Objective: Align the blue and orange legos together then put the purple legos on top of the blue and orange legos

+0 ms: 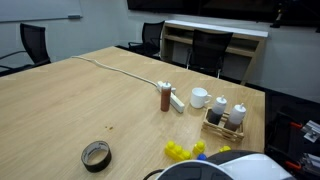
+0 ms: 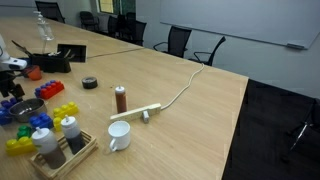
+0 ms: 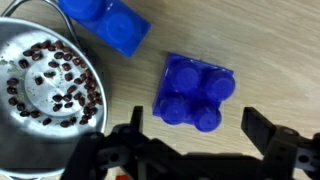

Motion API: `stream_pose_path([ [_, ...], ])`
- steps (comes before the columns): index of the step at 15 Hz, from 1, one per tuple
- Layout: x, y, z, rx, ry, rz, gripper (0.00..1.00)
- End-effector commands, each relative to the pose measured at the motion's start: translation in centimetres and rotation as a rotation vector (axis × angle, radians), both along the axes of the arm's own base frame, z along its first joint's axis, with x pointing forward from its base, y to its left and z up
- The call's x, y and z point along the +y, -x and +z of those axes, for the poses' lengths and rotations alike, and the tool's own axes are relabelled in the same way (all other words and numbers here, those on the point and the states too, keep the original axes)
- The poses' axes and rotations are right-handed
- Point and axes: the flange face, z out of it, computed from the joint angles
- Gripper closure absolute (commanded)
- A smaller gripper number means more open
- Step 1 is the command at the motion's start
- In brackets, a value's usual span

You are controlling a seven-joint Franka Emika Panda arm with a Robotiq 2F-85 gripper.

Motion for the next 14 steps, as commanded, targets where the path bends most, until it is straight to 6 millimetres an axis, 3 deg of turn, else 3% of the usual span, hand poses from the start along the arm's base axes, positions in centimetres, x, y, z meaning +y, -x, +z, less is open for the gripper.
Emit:
stream_pose_path([
  [1,-0.6,0.2,-0.4,0.017,-0.044,-0.053,0.00],
  [6,-2.1,0.3,-2.0,0.095,-0.072,-0.155,0.00],
  [14,-2.7,0.7,-2.7,0.152,-0.083,-0.207,0.00],
])
